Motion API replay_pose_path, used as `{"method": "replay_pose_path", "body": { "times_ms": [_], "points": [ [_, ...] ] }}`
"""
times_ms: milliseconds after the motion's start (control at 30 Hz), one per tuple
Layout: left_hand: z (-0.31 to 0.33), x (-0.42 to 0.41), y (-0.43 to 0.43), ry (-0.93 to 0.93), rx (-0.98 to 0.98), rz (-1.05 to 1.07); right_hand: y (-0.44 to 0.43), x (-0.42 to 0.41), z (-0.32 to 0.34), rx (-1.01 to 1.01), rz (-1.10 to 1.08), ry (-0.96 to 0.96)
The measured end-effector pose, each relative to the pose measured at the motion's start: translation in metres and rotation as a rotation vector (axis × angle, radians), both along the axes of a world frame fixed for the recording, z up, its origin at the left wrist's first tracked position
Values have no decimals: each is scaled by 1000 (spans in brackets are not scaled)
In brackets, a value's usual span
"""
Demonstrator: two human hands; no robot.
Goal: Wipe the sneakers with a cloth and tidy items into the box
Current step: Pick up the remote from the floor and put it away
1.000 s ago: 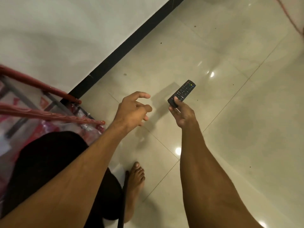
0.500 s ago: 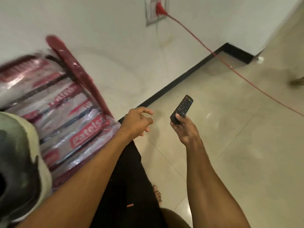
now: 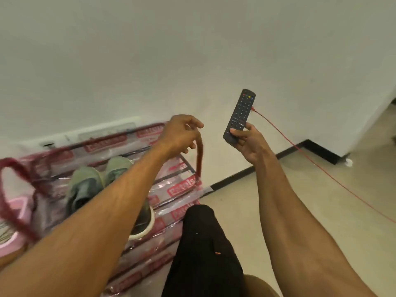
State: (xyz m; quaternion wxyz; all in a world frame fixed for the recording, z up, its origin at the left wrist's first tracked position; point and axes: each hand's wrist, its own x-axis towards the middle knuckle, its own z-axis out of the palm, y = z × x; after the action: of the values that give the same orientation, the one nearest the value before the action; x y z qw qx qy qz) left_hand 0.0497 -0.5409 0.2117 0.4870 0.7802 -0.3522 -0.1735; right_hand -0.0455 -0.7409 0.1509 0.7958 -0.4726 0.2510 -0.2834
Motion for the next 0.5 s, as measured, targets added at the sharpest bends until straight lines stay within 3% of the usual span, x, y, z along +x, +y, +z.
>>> {"method": "replay_pose_path", "body": {
  "times_ms": [167, 500],
  "points": [
    [38, 23, 87, -87, -22, 196, 81, 65, 47, -96, 219, -63],
    [66, 59, 274, -147, -52, 748, 294, 158, 74, -191, 727, -106]
  ]
}}
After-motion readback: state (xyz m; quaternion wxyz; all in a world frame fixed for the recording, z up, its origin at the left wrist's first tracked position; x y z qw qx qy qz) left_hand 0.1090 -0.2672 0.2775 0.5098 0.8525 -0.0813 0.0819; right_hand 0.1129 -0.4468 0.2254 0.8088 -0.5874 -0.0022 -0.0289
